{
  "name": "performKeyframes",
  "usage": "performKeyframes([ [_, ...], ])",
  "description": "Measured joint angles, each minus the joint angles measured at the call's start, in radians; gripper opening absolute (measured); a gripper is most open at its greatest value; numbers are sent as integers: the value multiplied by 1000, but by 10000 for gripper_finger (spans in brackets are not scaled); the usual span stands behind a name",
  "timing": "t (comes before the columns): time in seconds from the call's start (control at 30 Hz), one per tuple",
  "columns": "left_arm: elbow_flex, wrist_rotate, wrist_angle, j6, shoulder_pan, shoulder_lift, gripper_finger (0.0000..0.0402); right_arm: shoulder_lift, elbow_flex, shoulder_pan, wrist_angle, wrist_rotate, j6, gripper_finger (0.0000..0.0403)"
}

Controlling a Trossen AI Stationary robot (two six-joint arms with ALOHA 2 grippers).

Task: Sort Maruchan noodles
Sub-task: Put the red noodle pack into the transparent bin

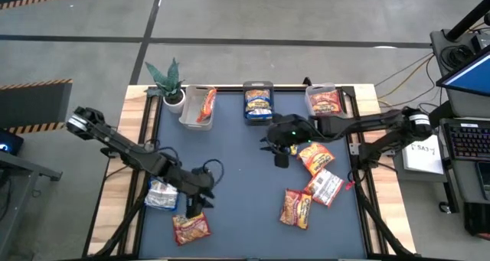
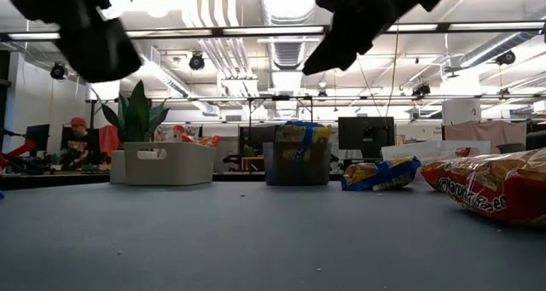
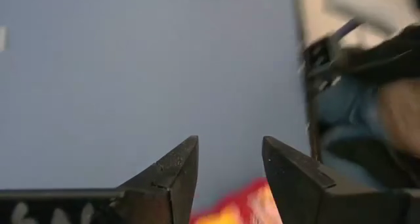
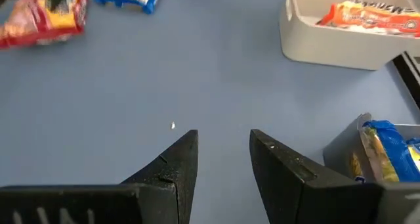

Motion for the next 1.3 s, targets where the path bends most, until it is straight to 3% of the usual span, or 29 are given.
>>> performKeyframes([
  [0.17,143,34,-344,-78,-62,94,187,-35,-94,0,119,2,39,128],
  [0.33,204,37,-484,-73,-134,153,234,-39,-140,4,186,0,75,128],
  [0.57,154,35,-407,-126,-198,153,255,-38,-159,4,201,0,96,128],
  [0.97,-32,30,-90,-199,-198,152,232,-36,-159,4,221,-4,93,128],
  [1.3,-62,13,-30,-191,-198,151,218,-36,-159,4,220,-4,101,128],
])
